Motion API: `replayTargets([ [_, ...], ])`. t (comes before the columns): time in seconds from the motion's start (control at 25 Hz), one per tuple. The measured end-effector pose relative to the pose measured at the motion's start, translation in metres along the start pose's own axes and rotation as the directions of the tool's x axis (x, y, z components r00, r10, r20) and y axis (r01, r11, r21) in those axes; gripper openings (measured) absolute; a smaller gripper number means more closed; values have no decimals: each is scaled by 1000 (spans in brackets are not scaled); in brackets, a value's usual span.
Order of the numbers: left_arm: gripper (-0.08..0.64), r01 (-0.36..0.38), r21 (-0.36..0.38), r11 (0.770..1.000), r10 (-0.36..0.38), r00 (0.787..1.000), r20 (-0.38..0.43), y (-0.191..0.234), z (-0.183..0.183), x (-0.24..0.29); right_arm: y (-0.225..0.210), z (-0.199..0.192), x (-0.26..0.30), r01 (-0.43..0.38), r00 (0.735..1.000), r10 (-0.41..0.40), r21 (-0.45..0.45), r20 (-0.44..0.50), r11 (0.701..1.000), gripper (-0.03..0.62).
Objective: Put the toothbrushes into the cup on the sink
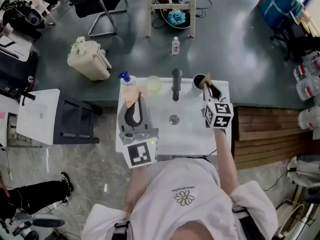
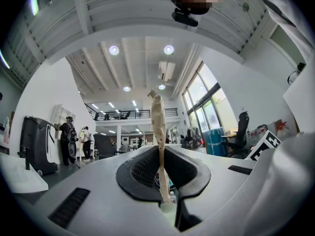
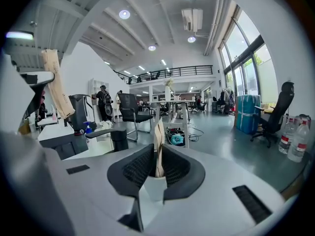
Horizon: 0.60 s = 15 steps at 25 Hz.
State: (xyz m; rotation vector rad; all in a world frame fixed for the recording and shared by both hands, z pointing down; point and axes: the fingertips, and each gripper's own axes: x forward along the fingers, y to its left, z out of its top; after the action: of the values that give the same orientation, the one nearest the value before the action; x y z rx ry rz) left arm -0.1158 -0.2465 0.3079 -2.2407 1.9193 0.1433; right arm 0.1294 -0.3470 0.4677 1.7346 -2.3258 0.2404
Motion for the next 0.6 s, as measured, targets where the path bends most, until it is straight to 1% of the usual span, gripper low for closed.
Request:
replayTargets([
  [0.16,38,2,-2,1000,-2,1000,4,0,2,-1,-3,7,-3,13,1000,-12,-26,16,1000,15],
  [0.32,38,9,-6,1000,-9,1000,6,0,1,0,-7,21,-6,26,998,-25,-12,51,1000,15],
  [0.44,38,13,-9,1000,-13,1000,15,-2,4,-1,-12,38,-12,50,995,-47,-26,91,998,15],
  [0.6,38,16,-7,1000,-16,1000,20,0,7,-1,-14,67,-25,83,983,-75,-43,167,996,15],
])
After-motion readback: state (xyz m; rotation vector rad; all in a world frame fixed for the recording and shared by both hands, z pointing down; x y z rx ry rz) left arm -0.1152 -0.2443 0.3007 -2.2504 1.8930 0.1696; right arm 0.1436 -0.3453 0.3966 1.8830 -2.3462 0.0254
